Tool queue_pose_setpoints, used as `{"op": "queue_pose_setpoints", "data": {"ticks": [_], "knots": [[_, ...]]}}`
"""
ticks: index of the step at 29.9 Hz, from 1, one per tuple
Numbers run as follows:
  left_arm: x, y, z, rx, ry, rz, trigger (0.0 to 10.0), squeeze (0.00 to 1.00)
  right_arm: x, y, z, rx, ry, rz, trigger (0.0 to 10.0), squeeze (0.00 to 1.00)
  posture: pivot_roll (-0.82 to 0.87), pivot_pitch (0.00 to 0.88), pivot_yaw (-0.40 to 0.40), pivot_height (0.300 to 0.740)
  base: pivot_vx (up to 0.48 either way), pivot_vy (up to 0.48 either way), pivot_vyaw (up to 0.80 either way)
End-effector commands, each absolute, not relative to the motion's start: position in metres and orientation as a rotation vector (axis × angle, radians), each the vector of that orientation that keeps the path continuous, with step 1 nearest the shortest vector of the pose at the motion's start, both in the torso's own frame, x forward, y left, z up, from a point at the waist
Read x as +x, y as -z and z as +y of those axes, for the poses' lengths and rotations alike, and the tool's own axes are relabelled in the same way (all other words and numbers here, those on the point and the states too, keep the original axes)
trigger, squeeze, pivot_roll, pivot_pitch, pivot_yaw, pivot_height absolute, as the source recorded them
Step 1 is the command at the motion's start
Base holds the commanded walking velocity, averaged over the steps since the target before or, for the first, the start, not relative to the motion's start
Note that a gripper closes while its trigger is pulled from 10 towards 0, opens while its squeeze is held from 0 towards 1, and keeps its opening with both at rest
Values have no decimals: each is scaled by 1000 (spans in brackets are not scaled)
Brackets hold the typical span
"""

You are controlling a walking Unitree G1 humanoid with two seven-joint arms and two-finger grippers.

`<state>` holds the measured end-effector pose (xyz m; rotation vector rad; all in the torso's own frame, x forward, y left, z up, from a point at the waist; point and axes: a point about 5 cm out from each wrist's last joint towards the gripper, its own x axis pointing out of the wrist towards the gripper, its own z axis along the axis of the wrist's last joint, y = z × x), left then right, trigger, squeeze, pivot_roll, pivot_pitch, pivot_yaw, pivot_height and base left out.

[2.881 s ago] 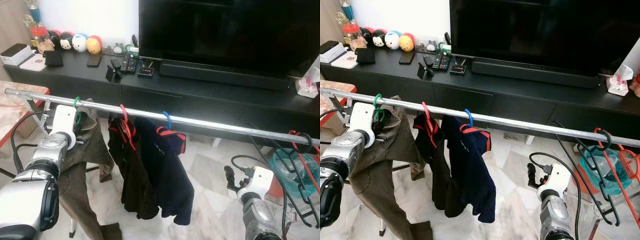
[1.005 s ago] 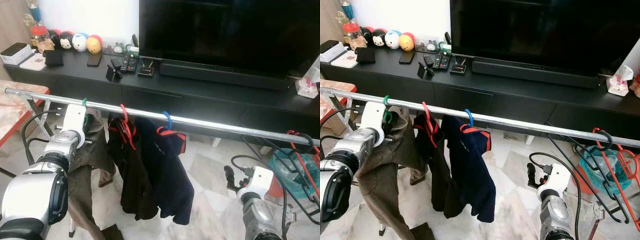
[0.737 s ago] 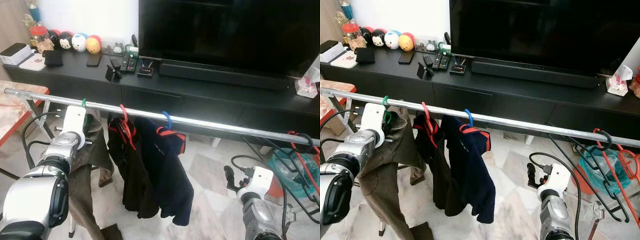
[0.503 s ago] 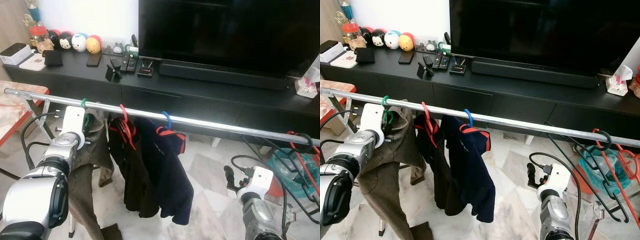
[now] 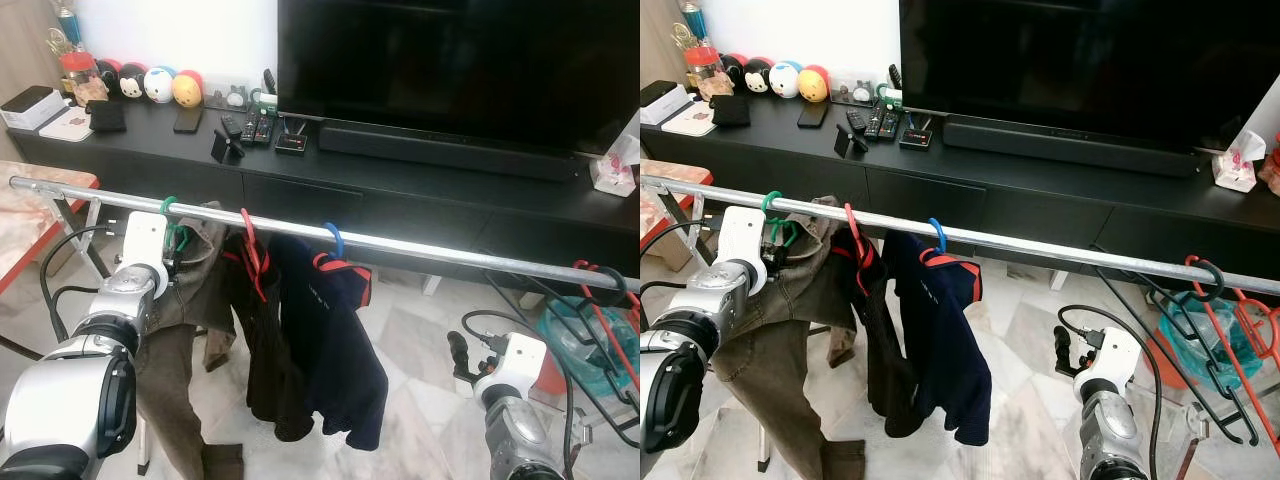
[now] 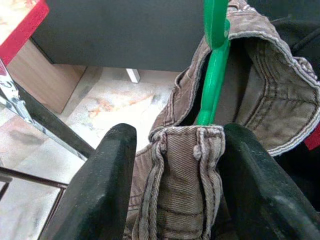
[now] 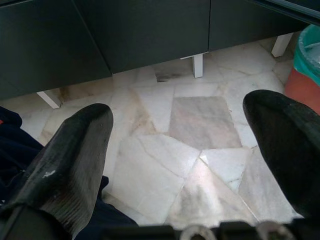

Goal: Hang hanger

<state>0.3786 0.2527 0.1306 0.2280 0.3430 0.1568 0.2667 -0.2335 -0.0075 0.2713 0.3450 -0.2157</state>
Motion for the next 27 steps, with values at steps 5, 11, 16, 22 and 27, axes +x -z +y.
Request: {"op": "queue_pose_setpoints", "data": {"ticks": [5,11,16,22,27], "knots": [[376,-133,261,218,-173,303,10000,1000,267,7,-234,271,218,340,10000,0,62,0,-87,740,0,0,0],[374,-135,265,226,-166,242,10000,1000,267,7,-233,273,214,340,10000,0,68,0,-85,740,0,0,0],[369,-136,265,234,-127,146,10000,1000,265,8,-232,274,215,341,10000,0,72,0,-81,740,0,0,0],[350,-127,267,222,-108,-4,10000,1000,262,11,-230,275,213,348,10000,0,75,0,-67,740,0,0,0],[318,-102,262,244,-99,-73,10000,0,259,13,-232,274,224,349,10000,0,75,0,-61,740,0,0,0]]}}
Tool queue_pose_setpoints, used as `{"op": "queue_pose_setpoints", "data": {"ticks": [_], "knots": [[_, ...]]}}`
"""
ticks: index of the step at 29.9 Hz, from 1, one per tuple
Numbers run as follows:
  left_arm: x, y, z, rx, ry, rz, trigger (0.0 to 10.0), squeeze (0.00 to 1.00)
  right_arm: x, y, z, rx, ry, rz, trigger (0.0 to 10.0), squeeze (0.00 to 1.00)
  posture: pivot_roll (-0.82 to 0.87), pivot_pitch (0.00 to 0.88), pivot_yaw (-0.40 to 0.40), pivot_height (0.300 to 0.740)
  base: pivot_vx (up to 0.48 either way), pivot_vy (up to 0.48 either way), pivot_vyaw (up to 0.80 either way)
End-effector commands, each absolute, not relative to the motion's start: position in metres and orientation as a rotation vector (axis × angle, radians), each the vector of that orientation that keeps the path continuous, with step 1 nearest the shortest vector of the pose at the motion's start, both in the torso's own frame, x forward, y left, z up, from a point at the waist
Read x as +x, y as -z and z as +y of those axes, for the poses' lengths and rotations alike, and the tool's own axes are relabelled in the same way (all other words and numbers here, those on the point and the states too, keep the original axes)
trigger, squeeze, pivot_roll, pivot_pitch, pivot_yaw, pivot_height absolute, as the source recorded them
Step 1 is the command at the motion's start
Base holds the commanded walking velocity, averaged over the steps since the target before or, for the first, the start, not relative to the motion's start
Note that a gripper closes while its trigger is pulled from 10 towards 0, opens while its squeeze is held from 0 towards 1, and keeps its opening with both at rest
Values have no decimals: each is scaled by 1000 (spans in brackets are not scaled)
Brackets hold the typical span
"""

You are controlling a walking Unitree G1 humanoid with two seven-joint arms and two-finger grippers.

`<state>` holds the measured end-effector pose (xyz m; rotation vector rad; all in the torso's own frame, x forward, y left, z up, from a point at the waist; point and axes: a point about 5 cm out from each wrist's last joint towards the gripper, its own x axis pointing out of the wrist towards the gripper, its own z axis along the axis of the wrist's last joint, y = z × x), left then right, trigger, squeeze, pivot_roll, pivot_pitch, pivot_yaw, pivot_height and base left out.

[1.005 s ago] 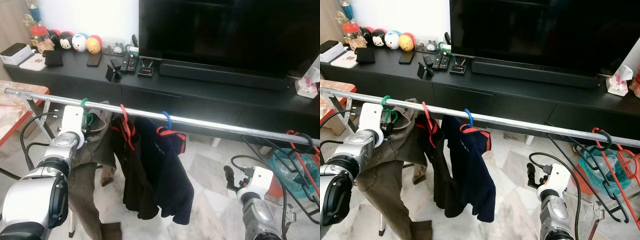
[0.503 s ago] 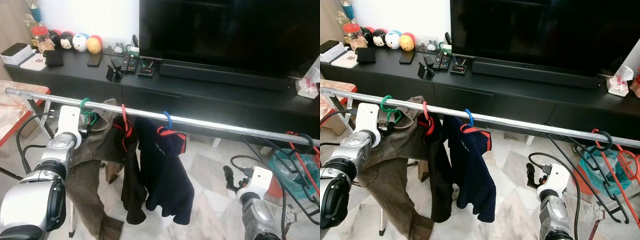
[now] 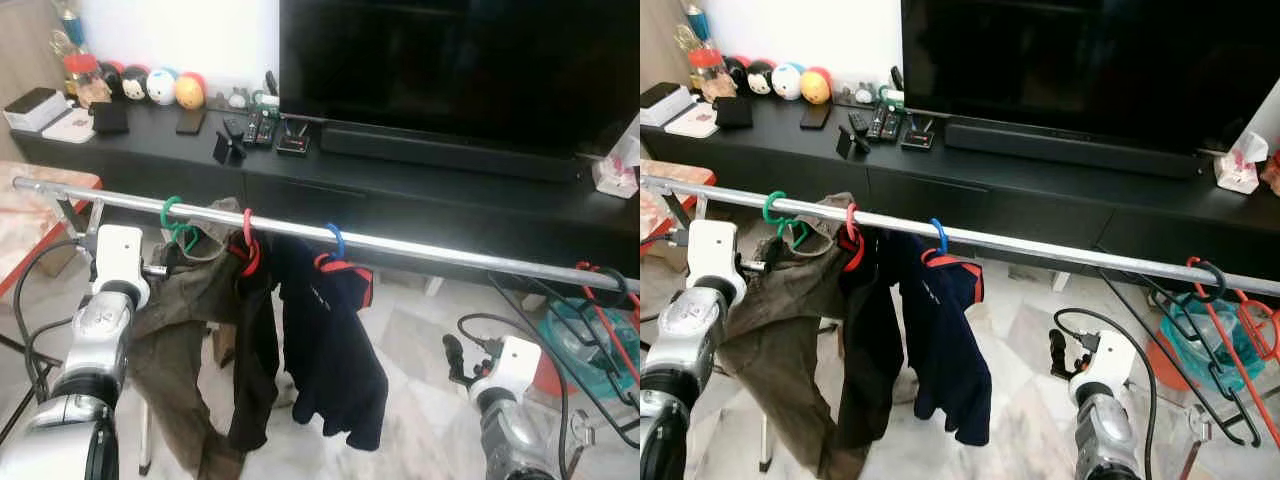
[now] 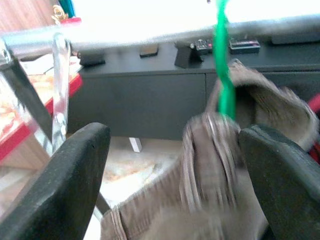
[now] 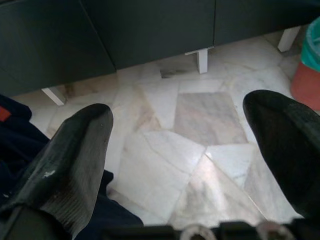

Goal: Hang hanger

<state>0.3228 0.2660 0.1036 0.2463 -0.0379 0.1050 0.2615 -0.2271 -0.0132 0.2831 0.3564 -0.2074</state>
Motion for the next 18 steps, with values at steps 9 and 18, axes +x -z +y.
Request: {"op": "queue_pose_setpoints", "data": {"ticks": [9,18], "knots": [[265,-55,271,218,-199,4,10000,0,250,18,-237,257,234,355,10000,0,88,0,-63,740,0,0,0],[208,14,292,230,-268,413,10000,0,234,28,-242,240,273,402,10000,0,98,0,-70,740,0,0,0]]}}
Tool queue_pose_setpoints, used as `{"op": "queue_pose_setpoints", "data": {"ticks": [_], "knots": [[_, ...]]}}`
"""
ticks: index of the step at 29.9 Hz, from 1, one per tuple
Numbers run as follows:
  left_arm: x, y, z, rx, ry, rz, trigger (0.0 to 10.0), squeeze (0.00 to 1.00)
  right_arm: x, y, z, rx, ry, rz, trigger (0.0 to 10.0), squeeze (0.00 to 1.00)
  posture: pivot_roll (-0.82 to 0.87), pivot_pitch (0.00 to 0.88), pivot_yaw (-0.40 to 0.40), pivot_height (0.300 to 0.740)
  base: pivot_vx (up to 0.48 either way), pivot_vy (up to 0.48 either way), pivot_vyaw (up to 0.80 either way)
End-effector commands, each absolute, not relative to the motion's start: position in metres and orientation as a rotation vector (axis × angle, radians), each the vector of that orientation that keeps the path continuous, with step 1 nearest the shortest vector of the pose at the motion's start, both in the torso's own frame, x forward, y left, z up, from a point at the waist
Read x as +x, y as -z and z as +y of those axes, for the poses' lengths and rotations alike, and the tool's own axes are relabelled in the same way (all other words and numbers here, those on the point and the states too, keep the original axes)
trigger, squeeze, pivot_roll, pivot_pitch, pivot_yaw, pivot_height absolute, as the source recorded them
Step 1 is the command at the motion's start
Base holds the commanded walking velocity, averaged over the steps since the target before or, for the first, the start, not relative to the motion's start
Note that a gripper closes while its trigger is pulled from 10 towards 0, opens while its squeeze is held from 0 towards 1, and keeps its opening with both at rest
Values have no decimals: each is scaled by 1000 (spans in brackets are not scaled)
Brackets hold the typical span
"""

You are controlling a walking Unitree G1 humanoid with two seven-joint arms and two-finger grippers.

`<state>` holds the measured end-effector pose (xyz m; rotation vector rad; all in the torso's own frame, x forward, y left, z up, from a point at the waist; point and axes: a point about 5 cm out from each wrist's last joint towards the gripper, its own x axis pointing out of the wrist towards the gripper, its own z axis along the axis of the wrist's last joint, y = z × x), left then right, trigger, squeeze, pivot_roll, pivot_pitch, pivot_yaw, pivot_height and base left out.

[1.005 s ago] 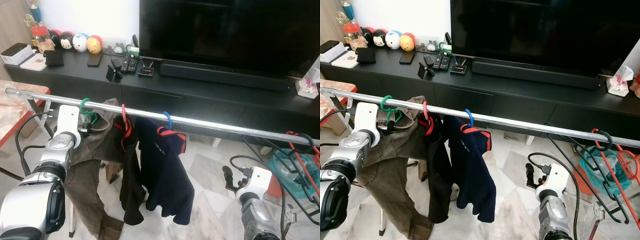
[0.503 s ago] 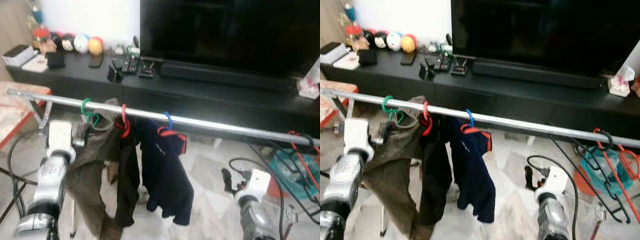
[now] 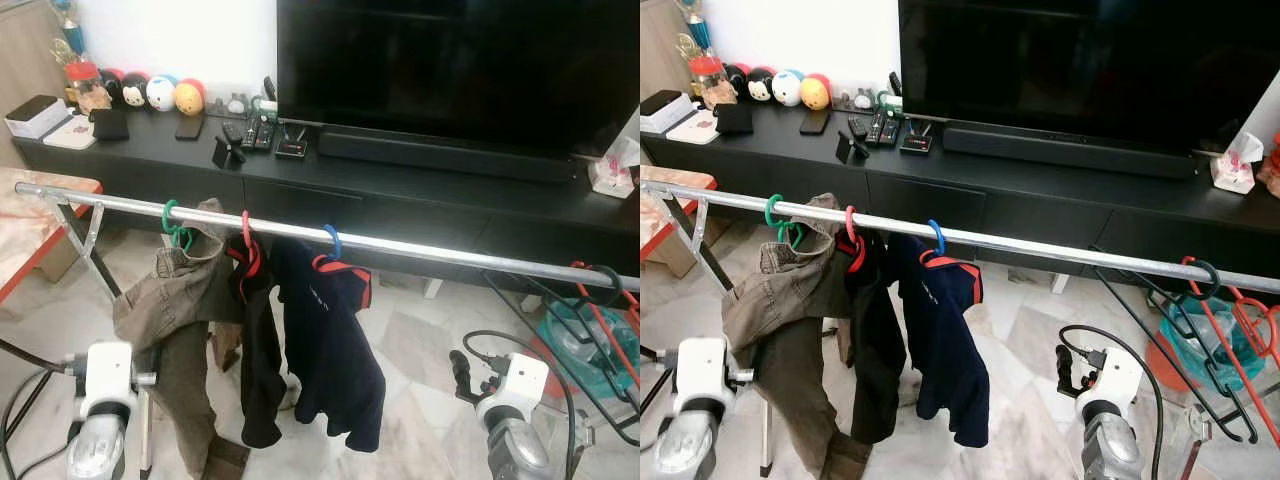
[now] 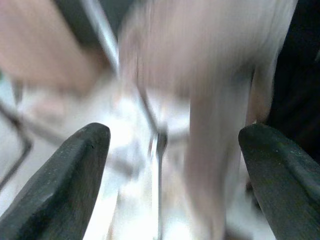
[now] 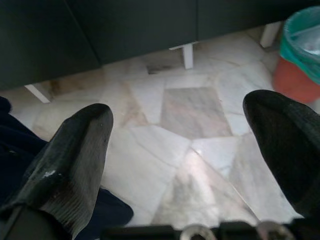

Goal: Hang hanger

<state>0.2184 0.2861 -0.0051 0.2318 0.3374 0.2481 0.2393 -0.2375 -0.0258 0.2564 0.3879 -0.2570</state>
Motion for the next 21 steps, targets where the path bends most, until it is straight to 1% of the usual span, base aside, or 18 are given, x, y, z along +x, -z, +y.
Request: {"op": "queue_pose_setpoints", "data": {"ticks": [1,4,6,7,8,9,11,12,15,18,21], "knots": [[202,22,291,221,-255,474,10000,0,231,31,-242,237,277,423,10000,0,96,0,-69,740,0,0,0],[191,38,288,208,-228,599,10000,0,220,41,-242,232,300,497,10000,0,93,0,-68,740,0,0,0],[190,40,287,207,-223,620,10000,0,215,45,-242,226,308,525,10000,0,91,0,-67,740,0,0,0],[189,44,284,205,-207,657,10000,0,204,53,-243,209,330,585,10000,0,93,0,-68,740,0,0,0],[189,44,284,205,-207,657,10000,0,204,53,-243,209,330,585,10000,0,93,0,-68,740,0,0,0],[187,48,282,189,-204,691,10000,0,194,60,-244,197,349,638,10000,0,96,0,-69,740,0,0,0],[187,50,280,190,-197,716,10000,0,184,66,-244,191,365,687,10000,0,98,0,-68,740,0,0,0],[186,52,277,198,-180,740,10000,0,172,73,-243,190,382,738,10000,0,95,0,-64,740,0,0,0],[184,57,272,215,-153,790,10000,0,156,82,-240,197,399,809,10000,0,95,0,-62,740,0,0,0],[183,59,270,219,-147,813,10000,0,153,84,-237,181,375,829,10000,0,93,0,-57,740,0,0,0],[183,60,268,203,-144,809,10000,0,156,82,-236,170,366,808,10000,0,93,0,-55,740,0,0,0]]}}
